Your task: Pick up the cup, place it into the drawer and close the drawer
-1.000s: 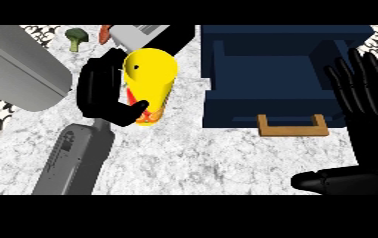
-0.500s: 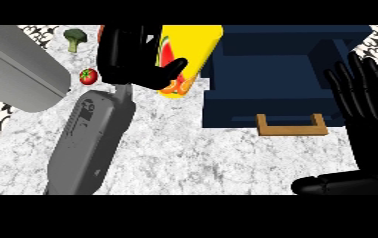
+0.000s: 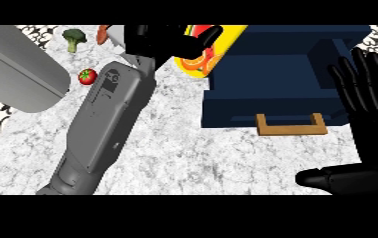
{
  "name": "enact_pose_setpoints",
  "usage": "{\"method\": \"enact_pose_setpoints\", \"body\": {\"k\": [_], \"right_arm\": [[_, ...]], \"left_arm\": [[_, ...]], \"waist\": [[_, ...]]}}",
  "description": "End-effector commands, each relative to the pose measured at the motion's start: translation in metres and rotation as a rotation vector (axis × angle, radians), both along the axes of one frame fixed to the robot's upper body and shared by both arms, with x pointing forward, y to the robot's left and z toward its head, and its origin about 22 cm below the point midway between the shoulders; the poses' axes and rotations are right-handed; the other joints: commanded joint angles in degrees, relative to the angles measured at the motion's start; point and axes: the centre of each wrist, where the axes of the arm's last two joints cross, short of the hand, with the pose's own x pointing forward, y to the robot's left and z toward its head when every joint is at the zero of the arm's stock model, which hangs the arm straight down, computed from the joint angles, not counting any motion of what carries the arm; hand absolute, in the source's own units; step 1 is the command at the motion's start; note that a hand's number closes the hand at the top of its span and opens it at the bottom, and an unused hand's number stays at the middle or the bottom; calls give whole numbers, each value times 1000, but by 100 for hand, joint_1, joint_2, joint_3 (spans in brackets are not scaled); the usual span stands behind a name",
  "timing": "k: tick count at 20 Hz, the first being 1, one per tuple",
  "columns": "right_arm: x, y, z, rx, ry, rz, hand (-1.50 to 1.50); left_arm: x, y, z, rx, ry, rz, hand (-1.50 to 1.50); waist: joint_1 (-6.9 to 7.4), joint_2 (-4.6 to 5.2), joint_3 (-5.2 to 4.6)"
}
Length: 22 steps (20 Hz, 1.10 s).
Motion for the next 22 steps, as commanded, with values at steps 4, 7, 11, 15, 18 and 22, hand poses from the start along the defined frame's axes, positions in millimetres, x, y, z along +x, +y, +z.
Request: {"method": "enact_pose_setpoints", "body": {"k": [4,7,11,15,18,22], "right_arm": [[19,8,-7,-2,2,4,-150],[11,2,-3,0,-15,6,-150],[5,-11,-1,2,-2,-10,-150],[-5,13,-3,-6,0,6,-150],[9,8,-6,-15,-10,23,-150],[3,29,-2,11,-44,48,-150]], "left_arm": [[23,-32,5,58,50,19,150],[22,-43,-1,69,65,46,150],[24,-50,-14,95,65,36,150],[31,-58,-25,118,99,46,150],[35,-58,-35,141,124,59,150],[32,-77,-17,203,131,59,150]], "waist": [[-49,25,1],[-61,14,0],[-84,13,0],[-211,43,0],[-260,70,3],[-340,67,3]]}}
